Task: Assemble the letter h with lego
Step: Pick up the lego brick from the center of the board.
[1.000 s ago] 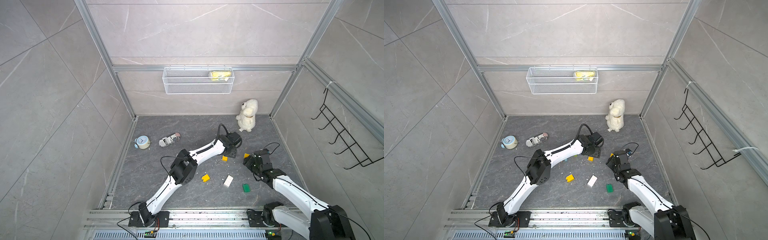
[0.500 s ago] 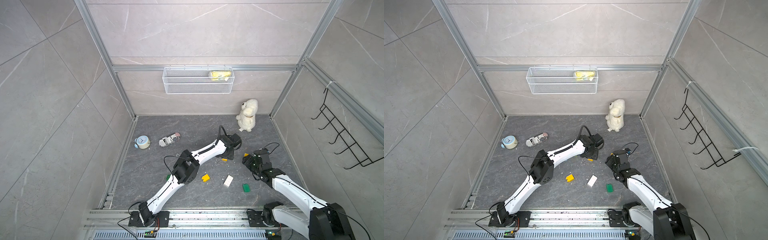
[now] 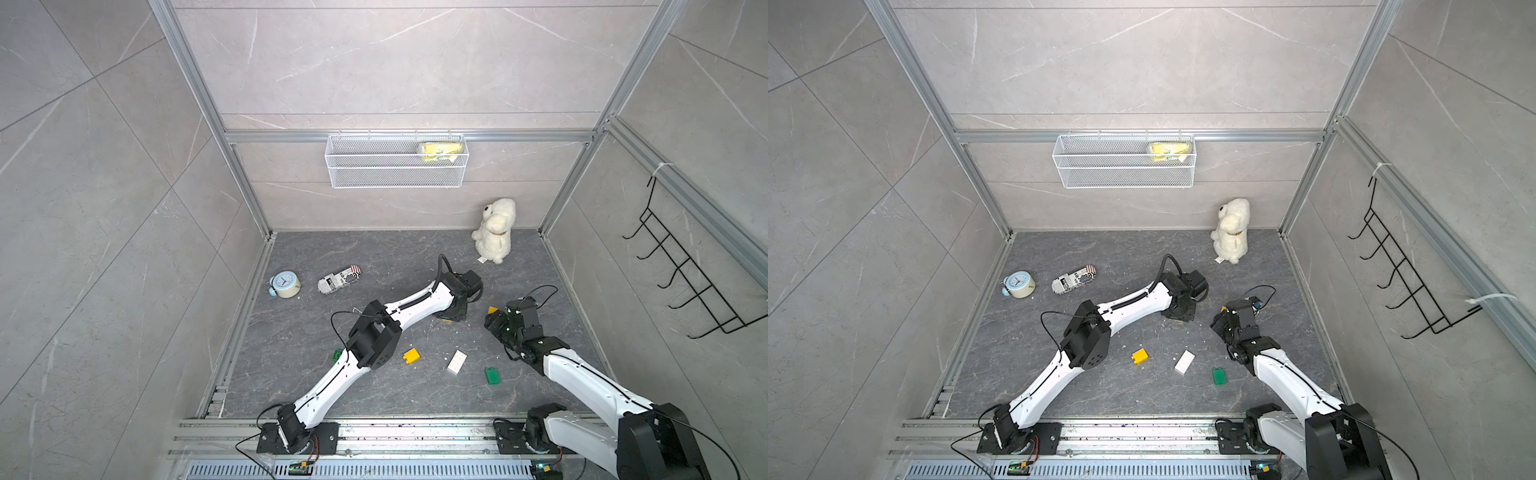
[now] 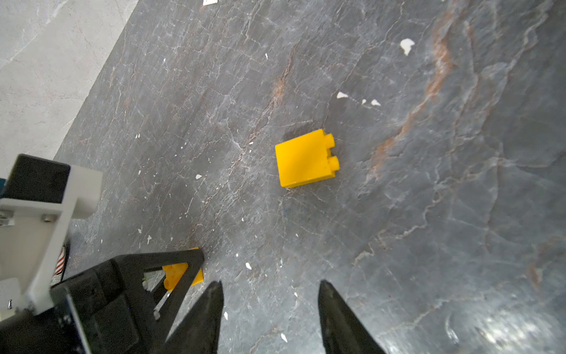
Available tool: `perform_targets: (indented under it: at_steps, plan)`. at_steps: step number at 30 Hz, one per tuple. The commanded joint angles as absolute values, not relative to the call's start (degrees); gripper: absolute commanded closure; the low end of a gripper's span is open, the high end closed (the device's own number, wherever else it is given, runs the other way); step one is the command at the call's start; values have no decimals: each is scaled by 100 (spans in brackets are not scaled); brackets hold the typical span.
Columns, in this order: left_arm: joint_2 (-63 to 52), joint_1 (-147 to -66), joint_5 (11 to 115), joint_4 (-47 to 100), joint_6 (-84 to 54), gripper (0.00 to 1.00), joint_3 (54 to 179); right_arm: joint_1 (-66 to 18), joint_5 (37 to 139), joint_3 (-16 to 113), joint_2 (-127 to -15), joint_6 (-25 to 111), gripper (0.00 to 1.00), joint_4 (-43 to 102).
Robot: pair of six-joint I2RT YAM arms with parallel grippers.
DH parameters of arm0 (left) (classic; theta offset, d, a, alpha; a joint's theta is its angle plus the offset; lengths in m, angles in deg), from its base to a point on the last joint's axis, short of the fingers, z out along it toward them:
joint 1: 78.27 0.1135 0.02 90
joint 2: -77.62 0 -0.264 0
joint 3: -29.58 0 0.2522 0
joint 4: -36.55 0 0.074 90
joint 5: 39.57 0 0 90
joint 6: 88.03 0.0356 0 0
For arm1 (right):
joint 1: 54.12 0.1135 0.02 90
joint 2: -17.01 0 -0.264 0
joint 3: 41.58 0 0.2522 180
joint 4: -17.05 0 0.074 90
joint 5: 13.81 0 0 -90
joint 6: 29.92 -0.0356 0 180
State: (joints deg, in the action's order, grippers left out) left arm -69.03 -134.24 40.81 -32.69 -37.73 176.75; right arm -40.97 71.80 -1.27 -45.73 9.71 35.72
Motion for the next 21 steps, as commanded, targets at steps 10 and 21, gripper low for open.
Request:
perform_targets:
  at_steps: [10, 21]
  plan:
    - [-5654, -13384, 3543, -3356, -3537, 95, 16837, -4116, 7573, -188, -4893, 1077, 51, 3211]
    - [-4915, -12632, 3778, -3093, -2682, 100, 15674, -4111, 7933, -180, -5152, 1182, 53, 2923]
